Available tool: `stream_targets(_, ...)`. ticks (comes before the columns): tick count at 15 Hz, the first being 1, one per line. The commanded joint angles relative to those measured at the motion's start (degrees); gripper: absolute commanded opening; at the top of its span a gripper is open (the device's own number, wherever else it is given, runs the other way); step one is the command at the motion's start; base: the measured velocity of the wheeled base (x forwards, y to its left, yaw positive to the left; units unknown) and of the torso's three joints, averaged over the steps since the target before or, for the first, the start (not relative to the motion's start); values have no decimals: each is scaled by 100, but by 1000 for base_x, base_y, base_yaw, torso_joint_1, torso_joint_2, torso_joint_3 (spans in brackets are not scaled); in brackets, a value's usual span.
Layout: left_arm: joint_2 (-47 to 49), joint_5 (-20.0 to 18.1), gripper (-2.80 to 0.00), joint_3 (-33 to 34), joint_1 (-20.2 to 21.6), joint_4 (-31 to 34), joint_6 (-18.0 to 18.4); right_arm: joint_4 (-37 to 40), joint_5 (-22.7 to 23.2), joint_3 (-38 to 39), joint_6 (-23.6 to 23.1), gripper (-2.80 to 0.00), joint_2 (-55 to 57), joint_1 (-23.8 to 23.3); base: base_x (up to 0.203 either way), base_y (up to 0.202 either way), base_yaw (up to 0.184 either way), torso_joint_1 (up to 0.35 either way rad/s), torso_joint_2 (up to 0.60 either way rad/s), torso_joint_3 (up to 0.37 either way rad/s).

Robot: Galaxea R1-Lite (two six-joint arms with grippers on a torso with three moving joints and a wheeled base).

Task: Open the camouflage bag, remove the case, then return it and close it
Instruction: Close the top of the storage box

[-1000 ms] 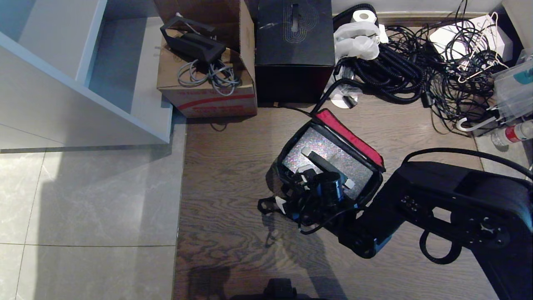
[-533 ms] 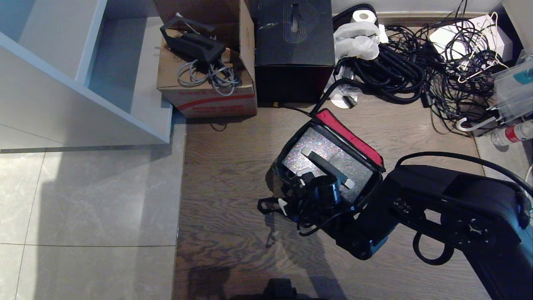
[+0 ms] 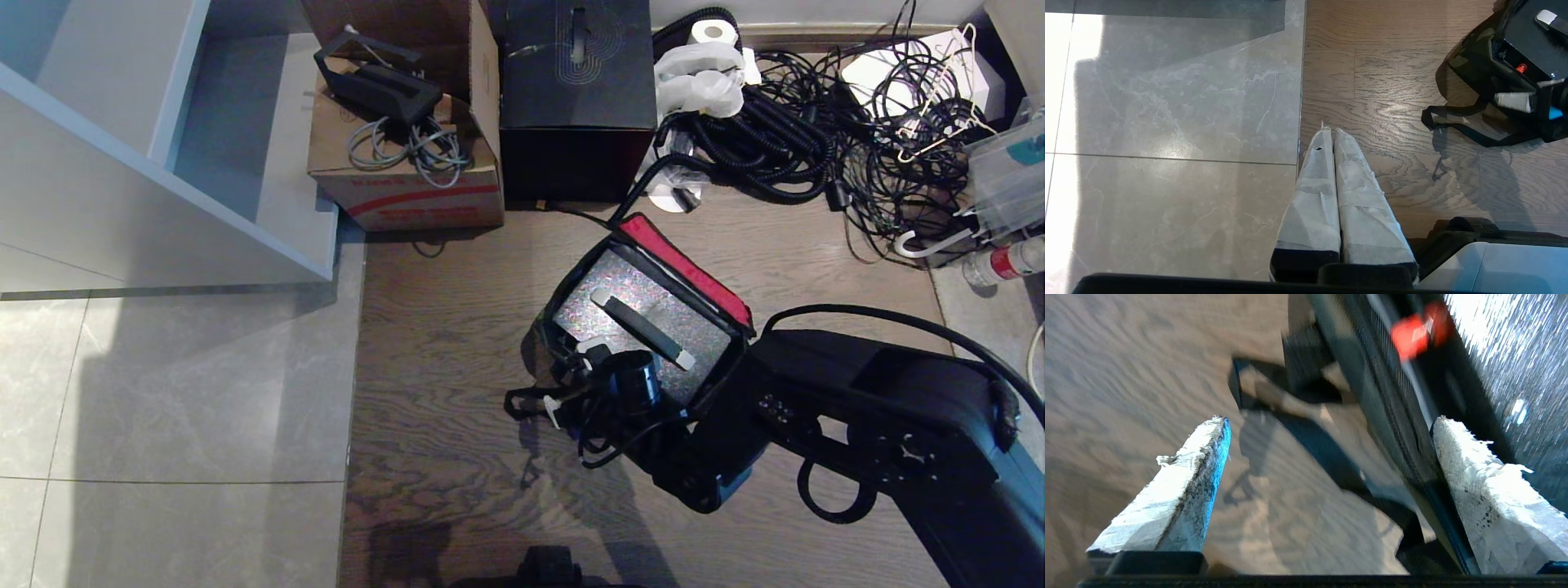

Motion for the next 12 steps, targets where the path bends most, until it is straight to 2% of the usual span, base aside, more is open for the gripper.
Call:
stream_targets(1, -9, 2, -280, 0, 0, 2, -2, -5, -26, 22, -7, 0, 23, 2, 0, 0, 0, 0, 0, 0)
stream_targets(12, -9, 2, -280, 0, 0, 2, -2, 163, -281, -189, -42, 0, 40, 2, 0, 0, 0, 0, 0, 0)
